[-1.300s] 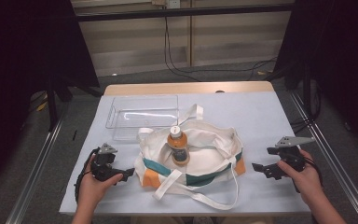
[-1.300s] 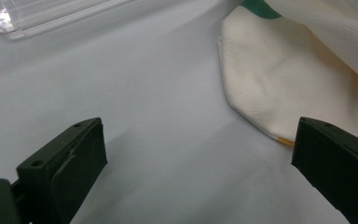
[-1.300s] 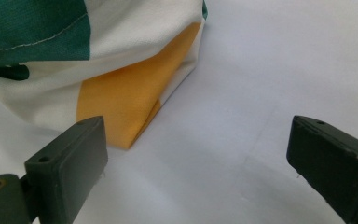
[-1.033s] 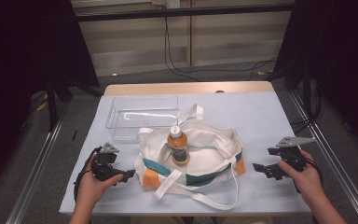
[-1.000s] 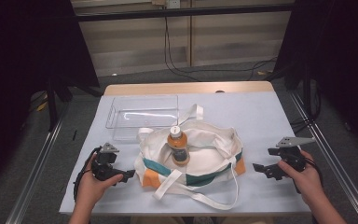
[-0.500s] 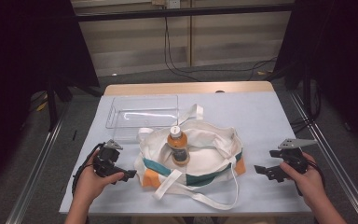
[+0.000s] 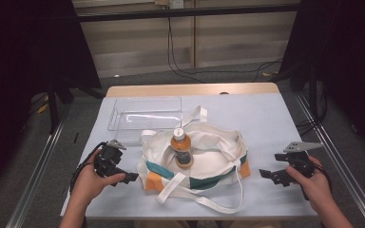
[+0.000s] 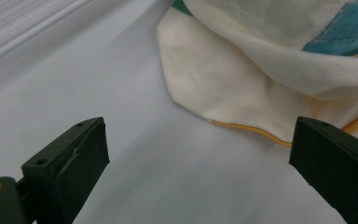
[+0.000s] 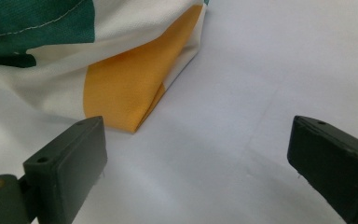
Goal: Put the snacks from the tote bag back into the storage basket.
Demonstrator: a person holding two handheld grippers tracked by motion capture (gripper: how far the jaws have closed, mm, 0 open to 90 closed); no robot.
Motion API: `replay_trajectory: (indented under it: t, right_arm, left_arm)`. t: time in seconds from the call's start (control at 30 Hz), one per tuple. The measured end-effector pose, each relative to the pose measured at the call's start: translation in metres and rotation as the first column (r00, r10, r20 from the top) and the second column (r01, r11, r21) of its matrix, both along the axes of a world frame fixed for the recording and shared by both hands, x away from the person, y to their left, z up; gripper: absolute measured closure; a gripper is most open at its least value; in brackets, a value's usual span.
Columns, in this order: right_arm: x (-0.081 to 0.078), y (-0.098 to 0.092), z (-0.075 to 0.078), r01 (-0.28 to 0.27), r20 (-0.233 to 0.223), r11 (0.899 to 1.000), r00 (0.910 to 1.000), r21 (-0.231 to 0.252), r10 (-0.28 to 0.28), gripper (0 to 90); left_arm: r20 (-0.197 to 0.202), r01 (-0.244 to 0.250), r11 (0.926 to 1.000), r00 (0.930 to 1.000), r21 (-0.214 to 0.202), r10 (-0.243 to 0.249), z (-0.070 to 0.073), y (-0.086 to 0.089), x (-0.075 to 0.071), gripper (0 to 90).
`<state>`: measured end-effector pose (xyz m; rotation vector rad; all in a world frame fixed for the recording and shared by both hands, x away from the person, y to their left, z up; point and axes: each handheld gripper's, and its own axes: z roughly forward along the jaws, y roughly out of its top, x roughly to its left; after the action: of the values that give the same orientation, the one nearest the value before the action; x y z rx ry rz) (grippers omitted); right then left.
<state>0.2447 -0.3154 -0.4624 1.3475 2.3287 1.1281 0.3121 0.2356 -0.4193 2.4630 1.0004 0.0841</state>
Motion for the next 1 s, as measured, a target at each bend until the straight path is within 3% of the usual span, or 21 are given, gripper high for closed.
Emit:
replay_trajectory:
  t: [0.1,0.13,0.27,0.5,1.0]
  right_arm:
    - [0.000,0.000,0.000,0.000,0.001,1.000,1.0000,0.002,0.000,4.5]
    - [0.000,0.000,-0.001,-0.003,0.001,1.000,1.0000,0.004,0.003,4.5]
    - [0.000,0.000,-0.001,-0.001,-0.004,1.000,1.0000,0.004,0.001,4.5]
    - [0.000,0.000,0.000,-0.002,-0.005,1.000,1.0000,0.006,0.002,4.5]
    - [-0.001,-0.001,0.000,0.004,-0.006,1.000,1.0000,0.010,-0.003,4.5]
  left_arm:
    - [-0.017,-0.008,1.0000,0.9998,0.003,0.008,0.004,-0.002,0.001,4.3]
    - [-0.021,0.017,0.9997,0.9996,0.017,-0.017,0.006,-0.002,0.002,4.3]
    - [-0.037,0.036,0.9987,0.9987,0.037,-0.035,0.012,-0.006,0.004,4.3]
    - [-0.073,0.049,0.9974,0.9963,0.053,-0.045,0.020,-0.011,0.007,4.3]
    - [-0.097,0.078,0.9940,0.9928,0.076,-0.070,0.036,-0.016,0.016,4.9]
